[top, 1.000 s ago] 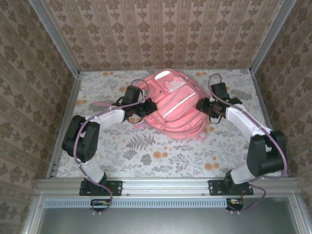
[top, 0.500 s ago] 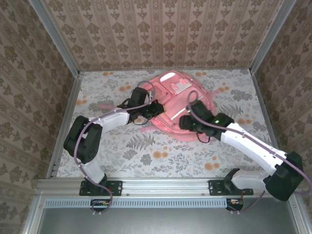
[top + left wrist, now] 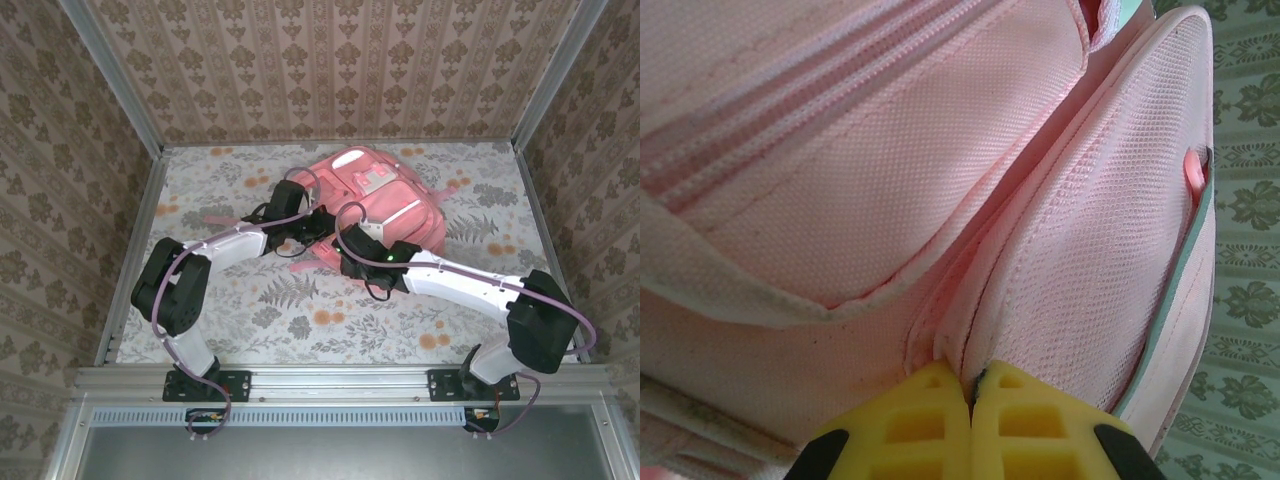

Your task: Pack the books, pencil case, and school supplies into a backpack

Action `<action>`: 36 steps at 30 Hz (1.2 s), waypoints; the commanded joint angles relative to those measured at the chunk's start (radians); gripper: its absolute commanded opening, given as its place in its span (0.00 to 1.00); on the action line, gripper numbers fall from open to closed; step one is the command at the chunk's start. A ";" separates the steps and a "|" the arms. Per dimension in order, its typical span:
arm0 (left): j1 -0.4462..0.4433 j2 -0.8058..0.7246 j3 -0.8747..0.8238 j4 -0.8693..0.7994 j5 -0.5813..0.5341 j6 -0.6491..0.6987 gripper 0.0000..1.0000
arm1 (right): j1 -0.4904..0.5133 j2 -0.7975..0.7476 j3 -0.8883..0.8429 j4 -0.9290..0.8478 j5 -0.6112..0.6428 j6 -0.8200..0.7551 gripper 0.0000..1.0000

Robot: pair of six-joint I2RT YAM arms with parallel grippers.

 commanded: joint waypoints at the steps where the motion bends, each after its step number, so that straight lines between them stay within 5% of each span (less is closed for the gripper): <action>1: -0.014 -0.032 0.026 0.059 0.065 -0.011 0.00 | -0.003 0.039 0.001 0.057 0.063 0.093 0.42; 14: -0.013 -0.031 0.028 0.041 0.054 -0.019 0.00 | -0.032 0.147 0.105 -0.126 0.256 0.169 0.28; 24: -0.013 -0.017 0.043 0.024 0.062 -0.020 0.00 | -0.038 0.109 0.086 -0.029 0.294 0.029 0.16; 26: -0.013 -0.014 0.043 0.023 0.061 -0.020 0.00 | -0.039 0.102 0.086 -0.023 0.303 0.024 0.17; 31: -0.012 -0.012 0.047 0.023 0.063 -0.020 0.00 | -0.049 0.109 0.083 -0.010 0.316 0.002 0.38; 36: -0.011 -0.005 0.051 0.021 0.063 -0.020 0.00 | -0.059 0.127 0.083 0.035 0.328 -0.061 0.33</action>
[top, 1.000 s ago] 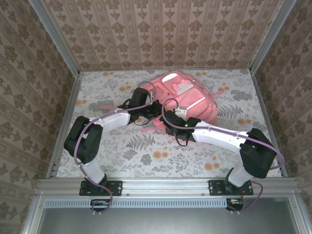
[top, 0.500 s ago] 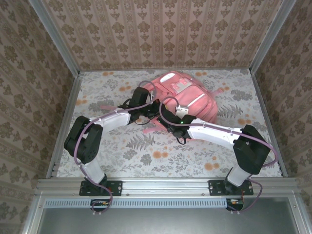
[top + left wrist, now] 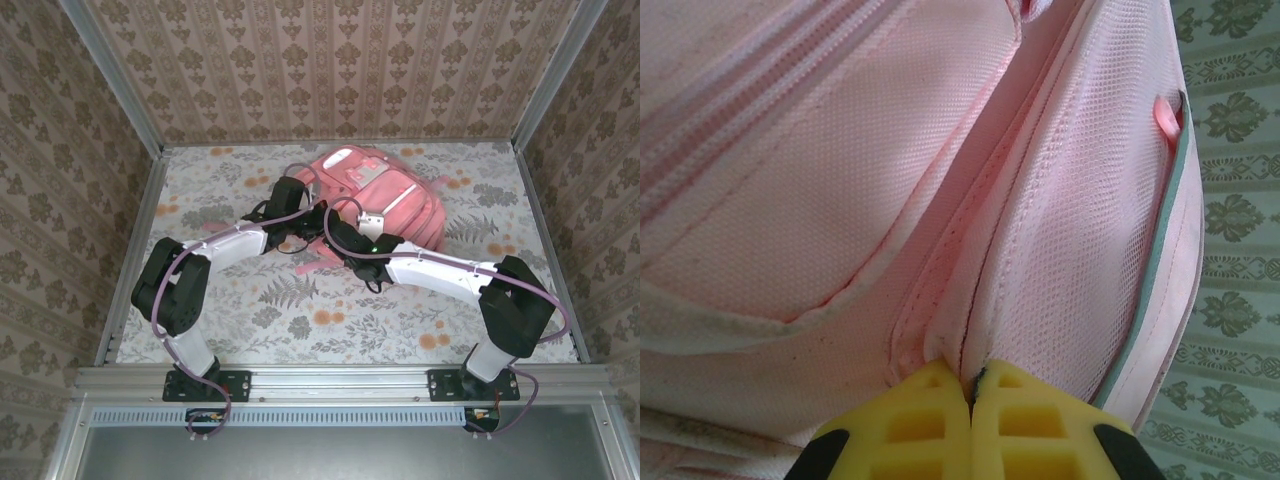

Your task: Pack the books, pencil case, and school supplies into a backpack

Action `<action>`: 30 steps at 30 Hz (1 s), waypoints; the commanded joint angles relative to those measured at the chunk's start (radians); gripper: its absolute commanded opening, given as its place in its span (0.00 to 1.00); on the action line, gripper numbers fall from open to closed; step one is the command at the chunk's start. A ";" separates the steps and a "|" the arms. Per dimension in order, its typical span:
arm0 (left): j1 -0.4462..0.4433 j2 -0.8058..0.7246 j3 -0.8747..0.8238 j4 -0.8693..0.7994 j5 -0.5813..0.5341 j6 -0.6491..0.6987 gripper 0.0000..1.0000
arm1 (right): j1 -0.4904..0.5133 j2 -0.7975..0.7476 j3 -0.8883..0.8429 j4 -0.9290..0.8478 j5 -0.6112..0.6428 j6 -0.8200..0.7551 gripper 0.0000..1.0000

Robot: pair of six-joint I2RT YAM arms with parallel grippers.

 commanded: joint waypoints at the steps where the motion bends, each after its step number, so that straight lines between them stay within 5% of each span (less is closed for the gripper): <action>1: -0.009 -0.005 0.029 -0.010 0.065 0.001 0.00 | -0.032 -0.002 0.004 0.080 0.129 -0.069 0.30; 8: 0.013 -0.009 0.009 -0.005 0.022 0.038 0.00 | -0.041 -0.065 -0.039 0.012 0.176 -0.077 0.09; 13: 0.035 -0.008 -0.006 0.013 0.010 0.054 0.00 | -0.081 -0.171 -0.140 0.026 0.150 -0.153 0.07; 20: 0.049 0.003 -0.004 0.006 0.002 0.063 0.00 | -0.239 -0.277 -0.209 0.126 -0.093 -0.382 0.07; 26: 0.065 0.006 0.003 -0.022 -0.007 0.083 0.00 | -0.320 -0.262 -0.169 0.106 -0.180 -0.508 0.08; 30: 0.086 0.002 0.020 -0.066 -0.007 0.118 0.00 | -0.327 -0.212 -0.117 0.079 -0.419 -0.691 0.03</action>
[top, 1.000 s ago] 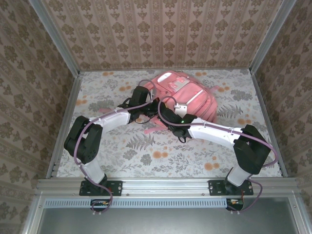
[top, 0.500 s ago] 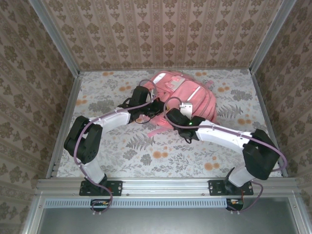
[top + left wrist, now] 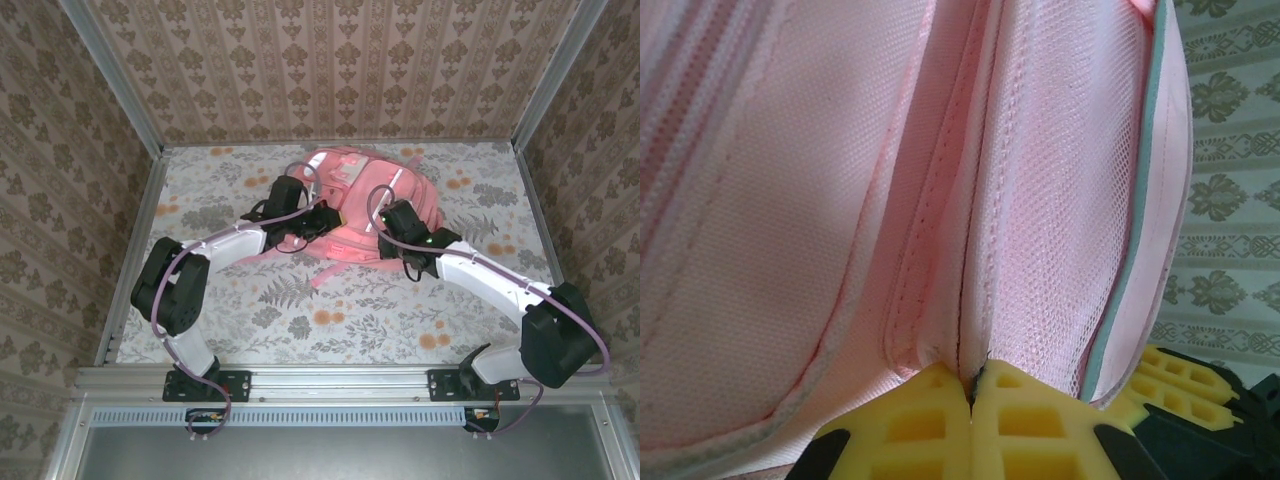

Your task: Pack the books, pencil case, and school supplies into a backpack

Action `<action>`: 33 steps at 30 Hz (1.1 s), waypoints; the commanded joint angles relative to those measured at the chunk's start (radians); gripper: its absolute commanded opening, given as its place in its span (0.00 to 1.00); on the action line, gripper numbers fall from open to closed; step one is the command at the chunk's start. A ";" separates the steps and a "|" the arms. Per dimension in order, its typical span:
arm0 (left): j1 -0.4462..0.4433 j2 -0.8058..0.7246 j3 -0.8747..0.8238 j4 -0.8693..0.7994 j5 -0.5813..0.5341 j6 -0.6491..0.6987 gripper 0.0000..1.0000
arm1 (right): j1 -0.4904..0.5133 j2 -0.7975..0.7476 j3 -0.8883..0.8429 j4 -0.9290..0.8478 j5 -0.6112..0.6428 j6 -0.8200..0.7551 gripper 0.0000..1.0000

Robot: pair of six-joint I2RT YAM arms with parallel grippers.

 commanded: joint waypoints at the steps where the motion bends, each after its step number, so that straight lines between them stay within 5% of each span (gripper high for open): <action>1: 0.065 0.001 0.024 -0.072 -0.051 0.083 0.00 | -0.025 0.042 0.072 -0.071 -0.113 -0.184 0.01; 8: 0.123 -0.044 0.024 -0.149 -0.077 0.119 0.01 | 0.053 0.045 0.083 0.000 -0.359 -0.215 0.00; 12: 0.171 -0.141 -0.043 -0.156 -0.108 0.079 0.36 | 0.092 0.085 0.105 0.098 -0.438 -0.128 0.00; 19: 0.177 -0.316 -0.233 -0.072 -0.118 -0.088 0.57 | 0.167 0.211 0.211 0.180 -0.471 -0.037 0.00; 25: 0.166 -0.373 -0.405 0.150 -0.088 -0.320 0.61 | 0.177 0.261 0.253 0.223 -0.490 0.015 0.00; 33: 0.149 -0.339 -0.403 0.228 -0.063 -0.352 0.50 | 0.182 0.281 0.267 0.218 -0.520 0.023 0.00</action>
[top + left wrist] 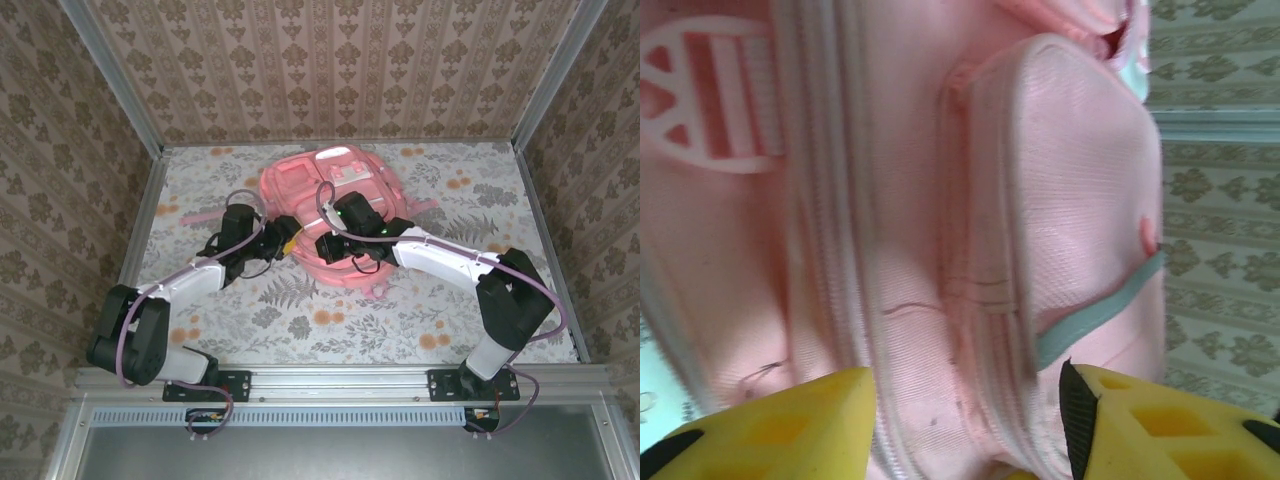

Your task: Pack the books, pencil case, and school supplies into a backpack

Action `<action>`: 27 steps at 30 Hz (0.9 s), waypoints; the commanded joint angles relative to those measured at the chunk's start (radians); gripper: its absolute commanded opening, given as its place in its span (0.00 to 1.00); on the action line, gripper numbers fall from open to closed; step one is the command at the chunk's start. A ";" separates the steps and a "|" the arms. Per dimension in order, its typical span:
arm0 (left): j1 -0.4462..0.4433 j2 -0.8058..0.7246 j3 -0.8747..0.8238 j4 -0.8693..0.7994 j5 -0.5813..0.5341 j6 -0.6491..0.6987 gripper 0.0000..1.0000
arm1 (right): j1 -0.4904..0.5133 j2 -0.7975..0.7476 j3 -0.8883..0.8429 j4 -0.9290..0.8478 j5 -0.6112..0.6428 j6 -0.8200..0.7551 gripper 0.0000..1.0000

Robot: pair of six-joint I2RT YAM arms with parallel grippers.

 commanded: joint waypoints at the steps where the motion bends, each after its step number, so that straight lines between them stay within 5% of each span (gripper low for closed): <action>1: -0.010 0.011 0.016 0.079 0.010 -0.042 0.50 | 0.009 0.011 0.046 0.051 -0.044 0.016 0.00; 7: -0.018 0.045 0.035 0.100 0.022 -0.039 0.49 | 0.020 0.019 0.056 0.046 -0.051 0.017 0.00; 11: -0.055 0.083 0.043 0.123 0.025 -0.050 0.39 | 0.026 0.013 0.062 0.017 -0.029 0.012 0.00; 17: -0.047 0.104 0.047 0.065 -0.014 -0.014 0.02 | 0.025 -0.065 0.006 -0.092 0.150 -0.012 0.00; 21: -0.032 0.099 0.045 0.026 -0.032 0.032 0.00 | 0.000 -0.132 -0.039 -0.224 0.375 -0.067 0.00; 27: 0.006 0.087 0.052 -0.026 -0.030 0.089 0.00 | -0.109 -0.175 -0.049 -0.287 0.491 -0.108 0.00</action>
